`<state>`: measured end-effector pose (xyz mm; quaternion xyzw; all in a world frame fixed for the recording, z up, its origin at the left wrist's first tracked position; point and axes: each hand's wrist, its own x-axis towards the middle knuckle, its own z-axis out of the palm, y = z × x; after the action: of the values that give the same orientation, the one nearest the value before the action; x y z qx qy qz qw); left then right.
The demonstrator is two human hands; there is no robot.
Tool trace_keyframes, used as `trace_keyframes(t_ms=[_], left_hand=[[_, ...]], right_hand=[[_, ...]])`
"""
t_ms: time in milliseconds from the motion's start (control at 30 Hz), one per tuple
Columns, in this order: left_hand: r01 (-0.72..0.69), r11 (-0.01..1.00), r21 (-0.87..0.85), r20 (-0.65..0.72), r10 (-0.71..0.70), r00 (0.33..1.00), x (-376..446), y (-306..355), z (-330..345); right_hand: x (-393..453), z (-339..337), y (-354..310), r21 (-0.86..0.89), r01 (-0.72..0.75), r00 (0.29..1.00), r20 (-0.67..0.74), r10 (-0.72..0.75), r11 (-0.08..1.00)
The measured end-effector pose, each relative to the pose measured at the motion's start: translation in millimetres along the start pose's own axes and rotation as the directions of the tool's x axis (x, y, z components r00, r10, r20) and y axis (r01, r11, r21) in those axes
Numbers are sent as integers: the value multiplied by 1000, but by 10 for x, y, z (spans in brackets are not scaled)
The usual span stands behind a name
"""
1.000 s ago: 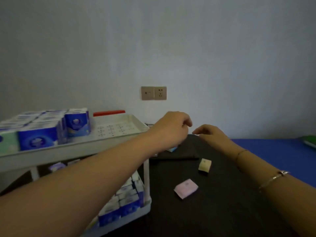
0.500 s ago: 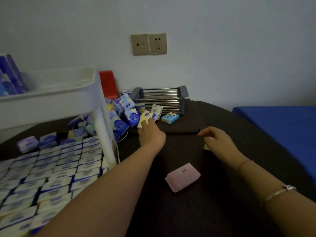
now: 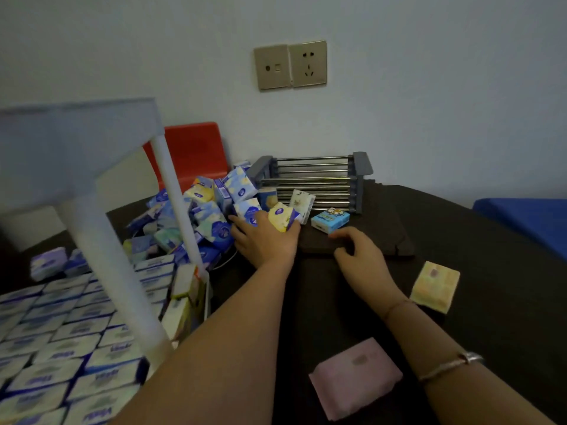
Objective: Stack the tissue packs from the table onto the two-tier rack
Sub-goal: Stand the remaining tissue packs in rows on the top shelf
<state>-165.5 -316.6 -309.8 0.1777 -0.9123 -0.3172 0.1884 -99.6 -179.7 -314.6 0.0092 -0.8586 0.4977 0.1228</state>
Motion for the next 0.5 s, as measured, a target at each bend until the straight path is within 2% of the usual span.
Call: trace_keyframes(t_ms=[100, 333, 500], left_hand=[[9, 1000, -30, 1, -9, 1000, 84, 9, 79], [-33, 998, 62, 41, 31, 999, 63, 121, 133], [-110, 985, 134, 7, 110, 994, -33, 95, 81]], right_hand=[[74, -41, 54, 57, -11, 999, -30, 13, 998], [-7, 6, 71, 124, 6, 1000, -20, -4, 992], [-18, -52, 96, 218, -59, 996, -47, 71, 974]])
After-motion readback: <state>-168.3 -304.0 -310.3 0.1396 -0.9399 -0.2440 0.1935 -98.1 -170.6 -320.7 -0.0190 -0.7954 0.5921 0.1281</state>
